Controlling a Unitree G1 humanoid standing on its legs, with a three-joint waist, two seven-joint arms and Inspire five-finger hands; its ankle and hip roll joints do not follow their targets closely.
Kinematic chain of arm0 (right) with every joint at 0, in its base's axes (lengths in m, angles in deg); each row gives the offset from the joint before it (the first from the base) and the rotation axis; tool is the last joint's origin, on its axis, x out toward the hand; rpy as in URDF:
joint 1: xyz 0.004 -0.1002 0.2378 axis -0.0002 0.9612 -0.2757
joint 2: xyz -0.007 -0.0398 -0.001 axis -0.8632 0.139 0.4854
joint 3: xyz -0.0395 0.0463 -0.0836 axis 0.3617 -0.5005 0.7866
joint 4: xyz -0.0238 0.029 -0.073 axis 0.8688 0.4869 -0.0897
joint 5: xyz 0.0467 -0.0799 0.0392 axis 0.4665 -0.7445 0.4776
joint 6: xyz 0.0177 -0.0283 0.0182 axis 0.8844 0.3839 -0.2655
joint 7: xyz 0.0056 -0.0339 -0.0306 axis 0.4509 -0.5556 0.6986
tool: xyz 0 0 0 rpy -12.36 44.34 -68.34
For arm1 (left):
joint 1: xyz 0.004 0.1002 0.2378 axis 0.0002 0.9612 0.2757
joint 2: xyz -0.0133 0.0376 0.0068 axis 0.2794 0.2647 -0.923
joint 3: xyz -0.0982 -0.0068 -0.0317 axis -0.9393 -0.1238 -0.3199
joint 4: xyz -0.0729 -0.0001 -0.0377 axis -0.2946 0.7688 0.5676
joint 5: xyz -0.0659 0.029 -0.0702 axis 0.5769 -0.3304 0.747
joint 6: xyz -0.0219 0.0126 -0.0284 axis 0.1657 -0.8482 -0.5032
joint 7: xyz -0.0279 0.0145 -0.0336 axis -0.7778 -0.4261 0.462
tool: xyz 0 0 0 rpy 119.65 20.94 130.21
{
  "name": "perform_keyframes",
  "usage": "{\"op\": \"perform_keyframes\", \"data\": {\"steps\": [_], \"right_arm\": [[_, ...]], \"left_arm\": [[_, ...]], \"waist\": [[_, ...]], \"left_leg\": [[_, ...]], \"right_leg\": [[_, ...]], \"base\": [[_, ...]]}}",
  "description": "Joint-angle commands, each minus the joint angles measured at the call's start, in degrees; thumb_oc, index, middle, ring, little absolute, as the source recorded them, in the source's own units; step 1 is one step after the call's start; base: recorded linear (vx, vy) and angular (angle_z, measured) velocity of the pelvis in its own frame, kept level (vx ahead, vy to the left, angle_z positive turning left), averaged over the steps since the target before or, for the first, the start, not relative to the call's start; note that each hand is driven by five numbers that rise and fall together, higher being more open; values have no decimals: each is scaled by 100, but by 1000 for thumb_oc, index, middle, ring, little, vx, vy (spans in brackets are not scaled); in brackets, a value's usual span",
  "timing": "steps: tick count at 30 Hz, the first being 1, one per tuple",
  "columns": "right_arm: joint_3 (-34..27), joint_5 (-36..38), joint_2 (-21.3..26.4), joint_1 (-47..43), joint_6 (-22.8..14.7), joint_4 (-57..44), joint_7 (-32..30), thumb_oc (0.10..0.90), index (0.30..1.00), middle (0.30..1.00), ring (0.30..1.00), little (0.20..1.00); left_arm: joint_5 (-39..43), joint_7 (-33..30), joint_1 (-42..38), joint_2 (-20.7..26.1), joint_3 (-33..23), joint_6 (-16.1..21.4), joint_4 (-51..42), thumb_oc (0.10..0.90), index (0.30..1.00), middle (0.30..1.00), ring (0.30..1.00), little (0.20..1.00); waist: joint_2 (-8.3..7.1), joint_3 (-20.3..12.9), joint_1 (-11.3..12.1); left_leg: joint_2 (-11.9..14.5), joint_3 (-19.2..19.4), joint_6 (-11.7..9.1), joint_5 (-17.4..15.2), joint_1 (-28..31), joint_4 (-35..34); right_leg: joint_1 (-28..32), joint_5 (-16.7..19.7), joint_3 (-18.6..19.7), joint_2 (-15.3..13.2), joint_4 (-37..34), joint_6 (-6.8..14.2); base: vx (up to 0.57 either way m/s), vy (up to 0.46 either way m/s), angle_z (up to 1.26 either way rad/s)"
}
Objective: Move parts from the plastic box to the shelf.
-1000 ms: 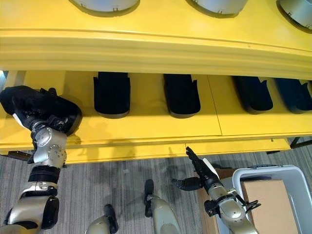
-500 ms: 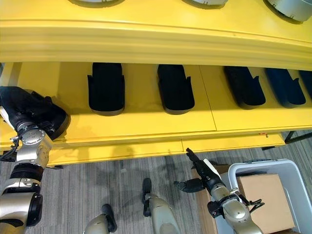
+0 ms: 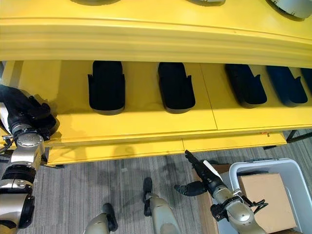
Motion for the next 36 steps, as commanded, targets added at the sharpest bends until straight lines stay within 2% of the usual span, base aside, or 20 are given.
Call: {"op": "perform_keyframes", "data": {"steps": [1, 7, 16, 22, 27, 36], "right_arm": [[-624, 307, 272, -5, -487, -643, 10, 900, 1000, 1000, 1000, 1000], [-611, 279, 242, 1, -491, -657, 68, 900, 1000, 1000, 1000, 1000], [-593, 221, 160, -13, -499, -666, 24, 900, 1000, 1000, 1000, 1000], [-567, 237, 152, -51, -503, -678, -40, 900, 1000, 1000, 1000, 1000], [-533, 273, 159, -61, -475, -652, -78, 900, 1000, 1000, 1000, 1000], [-485, 288, 157, -59, -473, -640, -104, 900, 1000, 1000, 1000, 1000]], "left_arm": [[-792, 106, -61, 583, 360, -124, 346, 900, 1000, 1000, 1000, 1000], [-963, 213, -150, 480, 516, -136, 406, 900, 1000, 1000, 1000, 1000], [-1013, 255, 14, -357, 791, -71, 159, 900, 1000, 1000, 1000, 1000], [-600, 303, 122, -891, 849, 48, 204, 900, 1000, 1000, 1000, 1000], [-262, 326, 110, -1096, 887, 109, 240, 900, 1000, 1000, 1000, 1000], [-169, 353, 129, -1103, 942, 166, 292, 900, 1000, 1000, 1000, 1000]], "waist": [[-12, -150, 85], [11, -138, 70], [9, -158, 45], [-2, -162, 22], [3, -152, 1], [23, -167, 2]], "left_leg": [[223, -125, -99, 257, -31, -224], [213, -129, -93, 252, -36, -232], [201, -147, -86, 253, -47, -258], [219, -140, -79, 262, -22, -273], [232, -120, -82, 272, 1, -287], [237, -123, -82, 272, -1, -283]], "right_leg": [[480, -915, 343, -585, 674, 860], [460, -933, 351, -592, 694, 859], [453, -961, 348, -593, 697, 846], [455, -966, 349, -582, 710, 832], [447, -972, 361, -569, 723, 830], [441, -990, 346, -572, 743, 826]], "base": [[0, 0, 0], [0, 0, 0], [0, 0, 0], [0, 0, 0], [0, 0, 0], [0, 0, 0]]}}
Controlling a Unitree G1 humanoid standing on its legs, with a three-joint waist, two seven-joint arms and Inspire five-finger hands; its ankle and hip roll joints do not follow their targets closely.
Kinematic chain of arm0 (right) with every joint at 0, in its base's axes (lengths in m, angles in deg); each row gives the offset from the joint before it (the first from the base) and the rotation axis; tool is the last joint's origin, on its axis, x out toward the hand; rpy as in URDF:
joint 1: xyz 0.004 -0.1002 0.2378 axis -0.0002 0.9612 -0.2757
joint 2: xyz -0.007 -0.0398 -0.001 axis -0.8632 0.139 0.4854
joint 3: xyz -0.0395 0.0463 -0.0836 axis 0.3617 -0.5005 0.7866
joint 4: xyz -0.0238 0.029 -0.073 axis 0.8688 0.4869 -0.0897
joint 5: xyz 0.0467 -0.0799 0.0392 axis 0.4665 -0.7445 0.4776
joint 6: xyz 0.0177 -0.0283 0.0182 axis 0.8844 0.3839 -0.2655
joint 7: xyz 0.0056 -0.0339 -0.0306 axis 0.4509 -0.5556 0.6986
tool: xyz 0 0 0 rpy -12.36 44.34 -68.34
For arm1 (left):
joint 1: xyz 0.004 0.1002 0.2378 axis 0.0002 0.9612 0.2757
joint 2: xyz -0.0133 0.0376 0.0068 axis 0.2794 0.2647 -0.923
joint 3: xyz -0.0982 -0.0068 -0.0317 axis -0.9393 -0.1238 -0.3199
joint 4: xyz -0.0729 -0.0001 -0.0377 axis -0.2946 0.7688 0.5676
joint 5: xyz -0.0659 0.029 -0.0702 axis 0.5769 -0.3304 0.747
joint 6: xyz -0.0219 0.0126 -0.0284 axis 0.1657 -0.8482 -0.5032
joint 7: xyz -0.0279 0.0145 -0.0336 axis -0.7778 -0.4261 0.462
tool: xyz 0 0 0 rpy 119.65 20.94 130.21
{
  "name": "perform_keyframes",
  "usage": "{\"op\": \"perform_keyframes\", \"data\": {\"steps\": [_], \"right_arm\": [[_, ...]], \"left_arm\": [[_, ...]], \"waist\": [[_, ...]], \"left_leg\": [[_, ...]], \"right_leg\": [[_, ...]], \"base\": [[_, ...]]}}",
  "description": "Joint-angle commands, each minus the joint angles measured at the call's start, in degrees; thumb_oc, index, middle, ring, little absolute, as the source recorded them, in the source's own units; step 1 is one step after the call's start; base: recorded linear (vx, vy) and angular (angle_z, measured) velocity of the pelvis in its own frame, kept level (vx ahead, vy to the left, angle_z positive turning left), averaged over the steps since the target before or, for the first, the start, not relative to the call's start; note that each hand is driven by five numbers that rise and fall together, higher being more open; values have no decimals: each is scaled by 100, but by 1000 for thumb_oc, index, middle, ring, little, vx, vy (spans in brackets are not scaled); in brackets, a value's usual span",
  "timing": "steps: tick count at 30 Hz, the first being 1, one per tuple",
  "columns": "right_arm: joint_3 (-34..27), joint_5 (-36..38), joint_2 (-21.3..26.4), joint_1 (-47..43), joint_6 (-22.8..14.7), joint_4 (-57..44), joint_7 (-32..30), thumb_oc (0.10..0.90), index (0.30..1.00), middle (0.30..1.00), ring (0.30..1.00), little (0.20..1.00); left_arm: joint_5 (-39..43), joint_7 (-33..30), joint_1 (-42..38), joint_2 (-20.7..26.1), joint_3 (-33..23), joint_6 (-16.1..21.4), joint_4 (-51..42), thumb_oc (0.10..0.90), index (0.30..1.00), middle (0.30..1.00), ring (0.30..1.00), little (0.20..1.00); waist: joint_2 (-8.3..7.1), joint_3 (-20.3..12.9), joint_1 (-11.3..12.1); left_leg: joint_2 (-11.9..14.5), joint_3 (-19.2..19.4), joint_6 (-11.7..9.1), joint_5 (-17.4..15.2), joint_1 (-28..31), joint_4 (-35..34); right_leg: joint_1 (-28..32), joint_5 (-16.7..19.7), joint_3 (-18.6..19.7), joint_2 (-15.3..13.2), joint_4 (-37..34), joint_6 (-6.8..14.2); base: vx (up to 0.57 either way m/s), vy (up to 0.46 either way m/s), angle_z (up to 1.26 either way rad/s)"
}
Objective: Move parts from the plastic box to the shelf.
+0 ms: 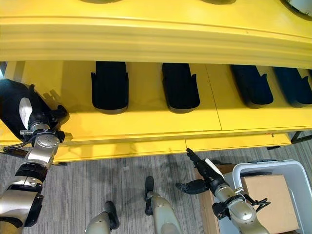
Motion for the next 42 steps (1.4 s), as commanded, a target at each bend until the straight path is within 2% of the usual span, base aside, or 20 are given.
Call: {"op": "perform_keyframes", "data": {"steps": [1, 15, 21, 26, 30, 36, 39, 42], "right_arm": [[-391, 289, 170, -32, -461, -631, -140, 900, 1000, 1000, 1000, 1000], [-356, 285, 137, -2, -497, -588, -146, 900, 1000, 1000, 1000, 1000], [-406, 268, 116, 16, -534, -565, -154, 900, 1000, 1000, 1000, 1000], [-480, 250, 116, 49, -625, -556, -146, 900, 1000, 1000, 1000, 1000], [-527, 248, 119, 81, -654, -570, -128, 900, 1000, 1000, 1000, 1000], [-577, 299, 167, 89, -672, -584, -46, 900, 1000, 1000, 1000, 1000], [-630, 318, 192, 130, -670, -586, 2, 900, 1000, 1000, 1000, 1000], [-646, 324, 203, 135, -652, -599, 52, 900, 1000, 1000, 1000, 1000]], "left_arm": [[412, 439, 300, -608, 241, 31, 164, 900, 1000, 1000, 1000, 1000], [38, 469, 442, -579, 389, 24, 62, 900, 1000, 1000, 1000, 1000], [-464, 529, 556, -481, 505, -22, -34, 900, 1000, 1000, 1000, 1000], [-1261, 546, 551, -88, 655, -112, 4, 900, 1000, 1000, 1000, 1000], [-1364, 603, 546, 139, 563, -144, 54, 900, 1000, 1000, 1000, 1000], [-1652, 661, 256, 762, 589, -173, 80, 900, 1000, 1000, 1000, 1000], [-1579, 723, 58, 1163, 507, -179, 196, 900, 1000, 1000, 1000, 1000], [-1384, 779, -81, 1351, 435, -157, 334, 900, 1000, 1000, 1000, 1000]], "waist": [[-20, -217, -16], [4, -210, 13], [12, -206, 22], [26, -202, 31], [35, -203, 30], [49, -216, 21], [54, -222, 13], [56, -222, 6]], "left_leg": [[265, -125, -141, 313, -34, -249], [242, -147, -139, 308, -63, -253], [242, -153, -132, 293, -72, -233], [251, -155, -136, 284, -87, -212], [251, -154, -138, 286, -112, -196], [246, -156, -135, 282, -171, -160], [244, -153, -131, 271, -210, -119], [242, -157, -127, 267, -230, -104]], "right_leg": [[393, -987, 355, -550, 779, 803], [374, -1011, 341, -559, 823, 801], [352, -1019, 342, -572, 852, 803], [329, -1027, 353, -567, 865, 811], [307, -1024, 352, -572, 870, 813], [274, -991, 360, -573, 848, 825], [249, -979, 369, -574, 854, 826], [244, -967, 373, -573, 847, 831]], "base": [[0, 0, 0], [0, 0, 0], [0, 0, 0], [0, 0, 0], [0, 0, 0], [0, 0, 0], [0, 0, 0], [0, 0, 0]]}}
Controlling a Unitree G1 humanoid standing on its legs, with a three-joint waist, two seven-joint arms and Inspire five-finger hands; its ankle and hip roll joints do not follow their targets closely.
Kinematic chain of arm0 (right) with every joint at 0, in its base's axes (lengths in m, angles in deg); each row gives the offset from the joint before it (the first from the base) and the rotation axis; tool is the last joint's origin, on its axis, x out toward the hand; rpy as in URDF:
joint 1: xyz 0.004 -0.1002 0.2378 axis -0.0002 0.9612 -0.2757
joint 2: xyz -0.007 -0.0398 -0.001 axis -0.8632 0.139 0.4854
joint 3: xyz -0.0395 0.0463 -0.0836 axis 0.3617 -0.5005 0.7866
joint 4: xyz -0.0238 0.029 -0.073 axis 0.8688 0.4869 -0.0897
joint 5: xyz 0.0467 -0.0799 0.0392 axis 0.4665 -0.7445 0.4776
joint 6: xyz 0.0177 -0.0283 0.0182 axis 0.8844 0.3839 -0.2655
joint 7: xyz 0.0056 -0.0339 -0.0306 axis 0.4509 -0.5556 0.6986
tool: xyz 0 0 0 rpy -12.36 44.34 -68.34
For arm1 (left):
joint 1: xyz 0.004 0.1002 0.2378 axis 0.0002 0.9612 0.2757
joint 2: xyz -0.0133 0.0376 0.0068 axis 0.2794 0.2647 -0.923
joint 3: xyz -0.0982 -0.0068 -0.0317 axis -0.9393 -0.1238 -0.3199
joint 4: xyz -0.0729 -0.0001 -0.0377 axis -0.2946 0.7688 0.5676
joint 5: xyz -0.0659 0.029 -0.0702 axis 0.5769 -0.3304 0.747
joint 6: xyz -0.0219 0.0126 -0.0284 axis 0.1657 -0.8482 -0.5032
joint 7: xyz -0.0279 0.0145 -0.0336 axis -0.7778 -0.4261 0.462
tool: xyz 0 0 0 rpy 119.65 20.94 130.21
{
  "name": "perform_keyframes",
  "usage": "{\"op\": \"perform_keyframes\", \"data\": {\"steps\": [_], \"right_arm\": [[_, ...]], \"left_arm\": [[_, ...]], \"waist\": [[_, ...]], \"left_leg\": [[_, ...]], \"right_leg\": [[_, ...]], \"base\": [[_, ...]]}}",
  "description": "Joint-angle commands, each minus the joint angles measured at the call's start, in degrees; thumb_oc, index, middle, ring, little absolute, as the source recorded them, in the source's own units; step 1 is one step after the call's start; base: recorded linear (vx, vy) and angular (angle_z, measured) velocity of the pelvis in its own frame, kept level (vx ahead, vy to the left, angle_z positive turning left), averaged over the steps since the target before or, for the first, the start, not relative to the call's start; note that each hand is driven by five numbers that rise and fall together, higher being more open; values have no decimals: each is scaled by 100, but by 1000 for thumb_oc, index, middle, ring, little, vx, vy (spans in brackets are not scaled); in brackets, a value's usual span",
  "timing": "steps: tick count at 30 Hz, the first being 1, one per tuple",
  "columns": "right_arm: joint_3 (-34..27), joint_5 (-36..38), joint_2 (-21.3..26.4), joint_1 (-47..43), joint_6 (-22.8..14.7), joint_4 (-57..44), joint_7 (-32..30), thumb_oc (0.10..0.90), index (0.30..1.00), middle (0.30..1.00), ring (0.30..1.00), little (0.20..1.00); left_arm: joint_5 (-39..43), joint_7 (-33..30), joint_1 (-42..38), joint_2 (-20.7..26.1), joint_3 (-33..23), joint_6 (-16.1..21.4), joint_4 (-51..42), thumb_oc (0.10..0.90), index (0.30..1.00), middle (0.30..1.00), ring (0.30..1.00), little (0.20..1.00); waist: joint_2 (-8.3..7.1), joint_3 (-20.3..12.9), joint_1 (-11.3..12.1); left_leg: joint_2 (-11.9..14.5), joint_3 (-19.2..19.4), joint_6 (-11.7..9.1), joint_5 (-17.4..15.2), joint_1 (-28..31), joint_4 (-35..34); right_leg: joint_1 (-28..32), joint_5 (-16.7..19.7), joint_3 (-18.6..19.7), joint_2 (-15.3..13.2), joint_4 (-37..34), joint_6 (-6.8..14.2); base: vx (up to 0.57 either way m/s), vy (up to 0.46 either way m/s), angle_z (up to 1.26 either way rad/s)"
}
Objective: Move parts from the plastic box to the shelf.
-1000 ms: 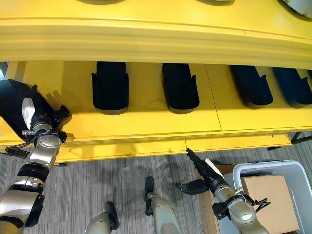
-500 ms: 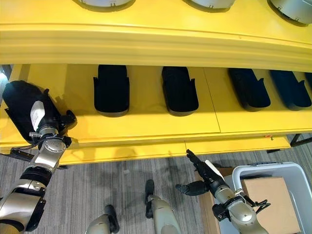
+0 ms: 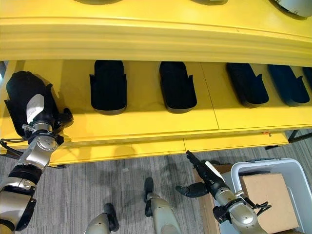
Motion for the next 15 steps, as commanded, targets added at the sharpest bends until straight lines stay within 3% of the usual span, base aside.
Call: {"op": "perform_keyframes", "data": {"steps": [1, 8, 15], "right_arm": [[-619, 332, 200, -45, -478, -600, 30, 900, 1000, 1000, 1000, 1000], [-656, 362, 211, -11, -446, -616, 108, 900, 1000, 1000, 1000, 1000], [-694, 437, 288, 5, -472, -623, 176, 900, 1000, 1000, 1000, 1000]], "left_arm": [[103, -80, -193, 723, -297, -152, 526, 900, 1000, 1000, 1000, 1000], [363, -31, -612, 1173, -232, -109, 602, 900, 1000, 1000, 1000, 1000], [311, 40, -1445, 1726, 333, -48, 943, 900, 1000, 1000, 1000, 1000]], "waist": [[24, 5, 47], [29, -16, 40], [29, -32, -9]], "left_leg": [[216, -150, -118, 281, 67, -303], [221, -166, -121, 275, 6, -268], [226, -158, -120, 283, -84, -227]], "right_leg": [[489, -1005, 354, -568, 791, 796], [470, -994, 356, -564, 776, 807], [403, -941, 378, -564, 742, 833]], "base": [[0, 0, 0], [0, 0, 0], [0, 0, 0]]}}
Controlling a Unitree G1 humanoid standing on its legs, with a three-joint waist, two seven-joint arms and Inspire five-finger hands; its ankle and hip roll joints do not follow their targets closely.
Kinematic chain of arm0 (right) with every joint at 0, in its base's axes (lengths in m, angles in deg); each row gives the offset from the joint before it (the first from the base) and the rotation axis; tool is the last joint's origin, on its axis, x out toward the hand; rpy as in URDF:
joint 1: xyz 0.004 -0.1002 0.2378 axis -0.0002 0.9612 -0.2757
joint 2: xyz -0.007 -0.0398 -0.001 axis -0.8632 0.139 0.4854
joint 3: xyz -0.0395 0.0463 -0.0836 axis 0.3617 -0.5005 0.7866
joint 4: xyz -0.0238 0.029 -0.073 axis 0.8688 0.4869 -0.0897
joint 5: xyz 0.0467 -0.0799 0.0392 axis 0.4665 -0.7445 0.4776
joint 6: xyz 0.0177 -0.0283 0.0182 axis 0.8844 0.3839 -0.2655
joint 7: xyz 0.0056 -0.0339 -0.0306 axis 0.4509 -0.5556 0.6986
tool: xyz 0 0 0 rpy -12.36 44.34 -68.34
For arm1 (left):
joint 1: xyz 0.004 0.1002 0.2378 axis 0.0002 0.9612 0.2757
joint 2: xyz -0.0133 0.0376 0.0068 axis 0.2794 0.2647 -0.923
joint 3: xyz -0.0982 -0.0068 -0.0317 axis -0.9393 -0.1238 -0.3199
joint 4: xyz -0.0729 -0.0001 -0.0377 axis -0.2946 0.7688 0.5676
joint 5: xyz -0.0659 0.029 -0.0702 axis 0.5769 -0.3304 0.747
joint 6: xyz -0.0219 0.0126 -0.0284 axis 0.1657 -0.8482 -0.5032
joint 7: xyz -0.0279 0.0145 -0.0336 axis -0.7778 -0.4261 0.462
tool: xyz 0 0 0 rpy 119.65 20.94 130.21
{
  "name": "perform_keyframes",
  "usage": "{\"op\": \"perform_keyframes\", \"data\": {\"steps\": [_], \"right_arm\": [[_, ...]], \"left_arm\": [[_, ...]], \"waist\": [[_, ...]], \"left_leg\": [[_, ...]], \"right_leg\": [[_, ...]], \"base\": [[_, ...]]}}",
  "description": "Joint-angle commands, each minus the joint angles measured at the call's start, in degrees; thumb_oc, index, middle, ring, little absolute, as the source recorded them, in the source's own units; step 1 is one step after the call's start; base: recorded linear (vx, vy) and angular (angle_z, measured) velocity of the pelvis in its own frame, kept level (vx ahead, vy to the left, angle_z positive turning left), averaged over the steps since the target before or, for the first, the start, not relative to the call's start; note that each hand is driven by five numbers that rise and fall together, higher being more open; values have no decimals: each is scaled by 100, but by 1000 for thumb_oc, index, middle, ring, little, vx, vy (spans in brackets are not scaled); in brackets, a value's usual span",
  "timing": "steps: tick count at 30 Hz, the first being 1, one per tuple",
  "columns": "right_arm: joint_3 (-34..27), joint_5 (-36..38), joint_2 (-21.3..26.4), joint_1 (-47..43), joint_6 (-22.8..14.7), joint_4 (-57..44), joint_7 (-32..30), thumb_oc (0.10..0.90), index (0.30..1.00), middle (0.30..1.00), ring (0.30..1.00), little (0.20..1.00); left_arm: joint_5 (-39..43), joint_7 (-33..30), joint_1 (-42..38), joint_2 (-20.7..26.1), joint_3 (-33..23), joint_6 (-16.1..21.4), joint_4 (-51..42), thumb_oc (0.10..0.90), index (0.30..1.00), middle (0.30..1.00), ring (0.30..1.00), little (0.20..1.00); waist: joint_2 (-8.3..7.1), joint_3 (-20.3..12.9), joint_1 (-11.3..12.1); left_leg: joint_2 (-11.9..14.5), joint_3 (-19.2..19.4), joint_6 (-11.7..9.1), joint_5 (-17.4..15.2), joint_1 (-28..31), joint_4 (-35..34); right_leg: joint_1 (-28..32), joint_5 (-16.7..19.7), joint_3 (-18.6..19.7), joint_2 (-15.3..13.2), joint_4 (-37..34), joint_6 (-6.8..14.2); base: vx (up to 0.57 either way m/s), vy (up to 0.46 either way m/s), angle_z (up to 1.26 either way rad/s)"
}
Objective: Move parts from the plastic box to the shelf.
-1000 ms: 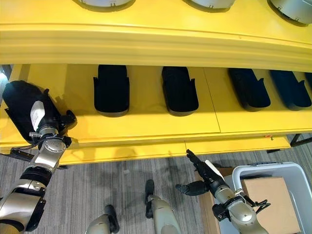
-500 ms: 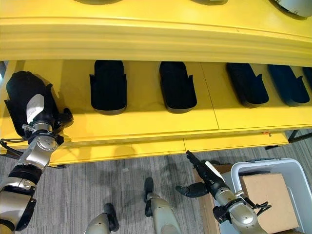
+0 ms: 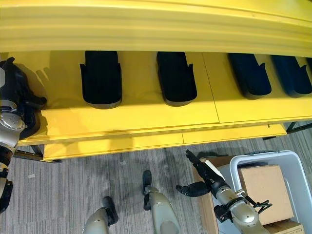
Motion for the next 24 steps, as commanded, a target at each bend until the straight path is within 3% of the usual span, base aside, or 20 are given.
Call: {"op": "perform_keyframes", "data": {"steps": [1, 10, 24], "right_arm": [[-620, 339, 275, 68, -471, -614, -9, 900, 1000, 1000, 1000, 1000], [-703, 390, 304, 142, -507, -673, 25, 900, 1000, 1000, 1000, 1000], [-699, 346, 324, 154, -602, -653, 12, 900, 1000, 1000, 1000, 1000]], "left_arm": [[-121, -272, -271, 652, 2, 22, 132, 900, 1000, 1000, 1000, 1000], [-149, -177, -646, 695, 364, 99, 339, 900, 1000, 1000, 1000, 1000], [-165, -249, -640, 670, 485, 354, -527, 900, 1000, 1000, 1000, 1000]], "waist": [[56, -328, 116], [52, -326, 65], [56, -317, 93]], "left_leg": [[230, -158, -125, 306, 13, -225], [240, -153, -121, 296, -108, -164], [239, -180, -125, 308, -150, -150]], "right_leg": [[485, -975, 383, -565, 765, 862], [380, -949, 399, -548, 774, 862], [327, -941, 401, -553, 801, 852]], "base": [[0, 0, 0], [0, 0, 0], [0, 0, 0]]}}
